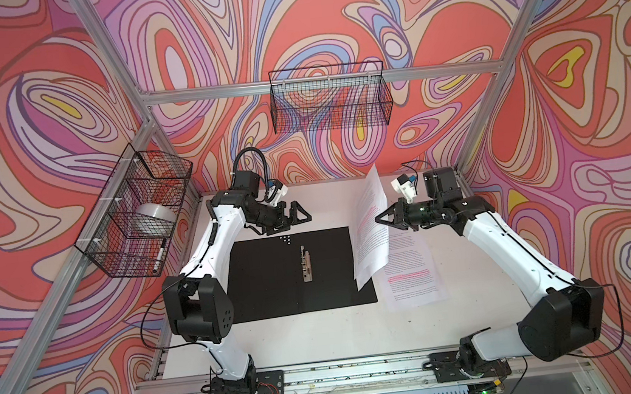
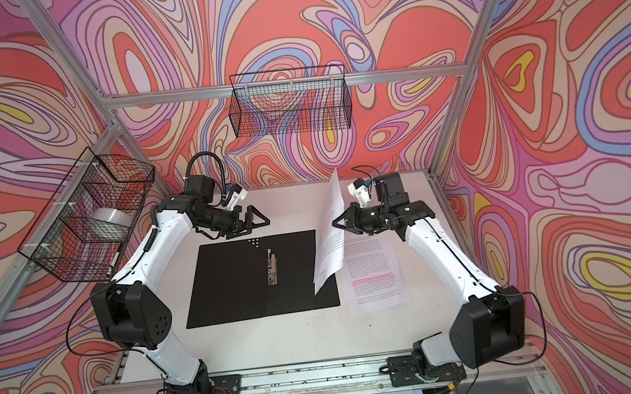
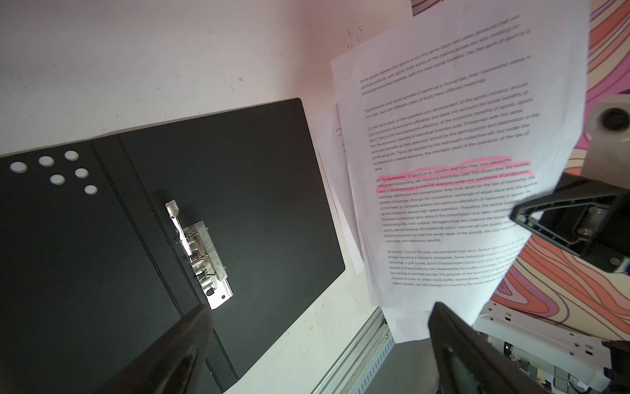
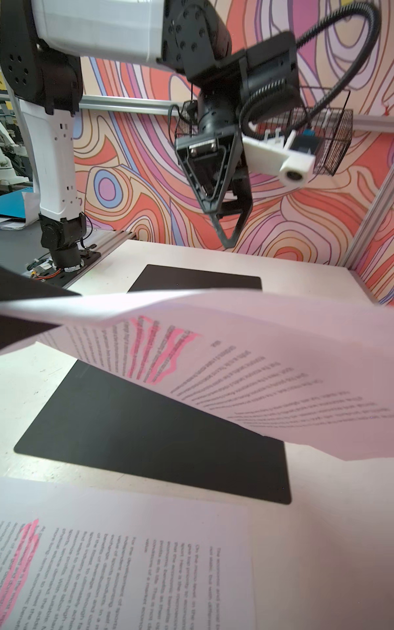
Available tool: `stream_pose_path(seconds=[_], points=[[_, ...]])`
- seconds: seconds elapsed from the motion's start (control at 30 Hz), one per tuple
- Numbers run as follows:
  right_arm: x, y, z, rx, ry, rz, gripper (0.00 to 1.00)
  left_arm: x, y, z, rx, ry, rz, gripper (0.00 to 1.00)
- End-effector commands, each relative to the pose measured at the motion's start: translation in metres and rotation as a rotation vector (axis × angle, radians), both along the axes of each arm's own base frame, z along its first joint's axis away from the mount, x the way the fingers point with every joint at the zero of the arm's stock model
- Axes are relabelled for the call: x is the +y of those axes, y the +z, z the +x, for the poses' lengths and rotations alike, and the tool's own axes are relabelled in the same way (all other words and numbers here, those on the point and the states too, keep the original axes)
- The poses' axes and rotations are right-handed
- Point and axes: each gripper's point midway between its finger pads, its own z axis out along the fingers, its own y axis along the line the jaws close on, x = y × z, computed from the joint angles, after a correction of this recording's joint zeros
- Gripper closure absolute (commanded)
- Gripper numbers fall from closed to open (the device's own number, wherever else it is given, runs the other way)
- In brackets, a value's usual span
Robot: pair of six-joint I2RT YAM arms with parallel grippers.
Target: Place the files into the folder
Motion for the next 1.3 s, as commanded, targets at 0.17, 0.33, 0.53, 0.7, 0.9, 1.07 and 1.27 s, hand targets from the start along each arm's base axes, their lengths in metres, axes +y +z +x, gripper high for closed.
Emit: stream_pose_path(seconds=[0.17, 0.33, 0.53, 0.7, 0.9, 1.07, 1.27], points=[[0.01, 0.001, 0.003, -0.017, -0.021, 0.079, 1.0, 0.005, 0.0, -0.006, -0.001, -0.009, -0.021, 0.0], [0.02, -0.044, 0.007, 0.059, -0.047, 0.085, 1.0, 0.008, -0.001, -0.008, 0.003, -0.012, -0.013, 0.0], [0.022, -0.098, -0.002, 0.176, -0.087, 0.016, 1.0, 0.014, -0.003, -0.011, 0.008, -0.014, -0.006, 0.0], [0.008, -0.133, -0.008, 0.264, -0.153, -0.082, 1.0, 0.016, -0.006, -0.014, 0.013, -0.015, -0.003, 0.0], [0.017, -0.161, -0.016, 0.317, -0.159, -0.114, 1.0, 0.017, -0.013, -0.017, 0.031, -0.017, 0.002, 0.0], [0.019, -0.194, -0.029, 0.4, -0.136, -0.267, 0.93, 0.019, -0.017, -0.022, 0.042, -0.026, 0.013, 0.0], [0.02, -0.211, -0.033, 0.433, -0.136, -0.395, 0.75, 0.022, -0.025, -0.024, 0.049, -0.027, 0.037, 0.0]])
